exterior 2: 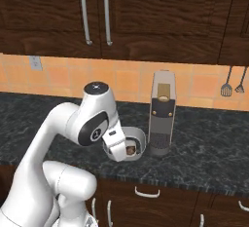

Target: Take the meat container that has the chicken drumstick and place it on the second highest rack of the freezer. Then take the vegetable container that has the onion and mushroom and place it on the highest rack of the freezer.

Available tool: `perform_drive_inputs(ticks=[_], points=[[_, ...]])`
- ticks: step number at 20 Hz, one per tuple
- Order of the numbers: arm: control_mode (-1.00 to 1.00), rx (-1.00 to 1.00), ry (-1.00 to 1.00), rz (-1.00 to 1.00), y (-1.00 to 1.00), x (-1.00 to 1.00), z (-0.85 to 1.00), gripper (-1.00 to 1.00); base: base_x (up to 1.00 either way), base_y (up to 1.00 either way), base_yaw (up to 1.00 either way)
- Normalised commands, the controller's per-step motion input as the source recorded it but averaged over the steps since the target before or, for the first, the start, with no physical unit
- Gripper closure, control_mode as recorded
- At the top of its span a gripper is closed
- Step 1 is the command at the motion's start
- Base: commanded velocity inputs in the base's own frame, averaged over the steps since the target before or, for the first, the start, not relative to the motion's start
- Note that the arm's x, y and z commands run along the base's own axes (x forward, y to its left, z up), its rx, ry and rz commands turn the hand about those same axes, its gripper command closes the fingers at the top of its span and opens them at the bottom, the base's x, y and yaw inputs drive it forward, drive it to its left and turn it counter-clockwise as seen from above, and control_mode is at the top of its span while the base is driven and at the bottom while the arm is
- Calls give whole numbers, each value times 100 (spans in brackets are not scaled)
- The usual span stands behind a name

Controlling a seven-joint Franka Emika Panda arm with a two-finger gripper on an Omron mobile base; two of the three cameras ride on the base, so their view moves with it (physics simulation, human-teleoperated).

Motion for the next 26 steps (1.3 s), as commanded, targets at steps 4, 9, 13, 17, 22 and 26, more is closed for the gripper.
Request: perform_drive_inputs(ticks=[4,9,13,17,22,26], points=[[-100,0,3,-2,0,63,-43,-100,0,0,0],[-100,3,3,0,0,65,-61,-100,0,0,0],[-100,8,2,-1,0,54,-64,-100,0,0,0],[-100,8,0,-2,0,46,-49,-100,0,0,0],[-100,5,0,-2,0,28,-46,-100,0,0,0],[-100,3,0,-2,0,13,-45,-100,0,0,0]])
